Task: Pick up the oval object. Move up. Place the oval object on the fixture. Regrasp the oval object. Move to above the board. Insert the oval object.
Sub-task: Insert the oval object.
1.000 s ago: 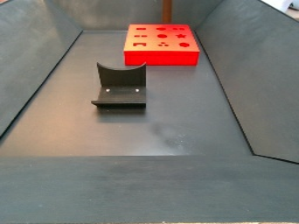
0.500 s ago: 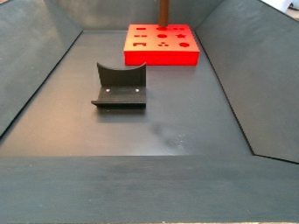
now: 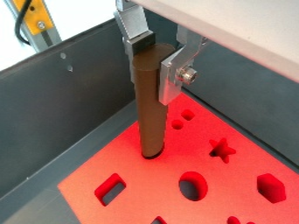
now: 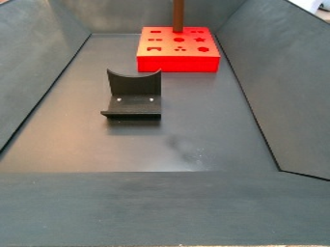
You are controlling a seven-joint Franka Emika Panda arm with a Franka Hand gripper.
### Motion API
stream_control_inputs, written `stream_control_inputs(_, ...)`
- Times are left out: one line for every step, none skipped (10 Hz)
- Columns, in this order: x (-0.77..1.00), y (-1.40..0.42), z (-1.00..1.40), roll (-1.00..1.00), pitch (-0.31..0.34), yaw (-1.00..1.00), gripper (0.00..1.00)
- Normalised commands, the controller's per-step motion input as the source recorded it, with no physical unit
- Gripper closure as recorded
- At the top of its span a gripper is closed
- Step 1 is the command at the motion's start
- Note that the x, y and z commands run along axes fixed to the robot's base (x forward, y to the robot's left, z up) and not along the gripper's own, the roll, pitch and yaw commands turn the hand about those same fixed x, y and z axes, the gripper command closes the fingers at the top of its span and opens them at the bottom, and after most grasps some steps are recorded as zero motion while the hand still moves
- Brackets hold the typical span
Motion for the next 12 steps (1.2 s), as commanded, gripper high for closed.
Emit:
stream_control_inputs(0.14,-0.06,0.00,0.00,0.003,-0.11,1.00)
stream_control_inputs(0.15,-0.04,-0.03,0.00,0.003,-0.08,1.00)
stream_control_inputs(0.11,0.00,-0.03,0.00,0.011,-0.05,1.00)
stream_control_inputs(0.07,0.00,-0.06,0.00,0.003,-0.02,1.00)
stream_control_inputs(0.05,0.00,-0.07,0.00,0.003,-0.01,1.00)
stream_control_inputs(0.00,0.00,-0.02,0.00,0.000,0.00,1.00)
stream_control_inputs(0.00,0.00,-0.10,0.00,0.000,0.00,1.00)
stream_control_inputs(0.00,0.00,-0.16,0.00,0.000,0.00,1.00)
stream_control_inputs(0.00,0.00,-0.07,0.00,0.000,0.00,1.00)
stream_control_inputs(0.00,0.00,-0.16,0.00,0.000,0.00,1.00)
stream_control_inputs(0.02,0.00,-0.09,0.00,0.000,0.00,1.00)
stream_control_inputs(0.13,0.00,-0.13,0.00,0.000,0.00,1.00)
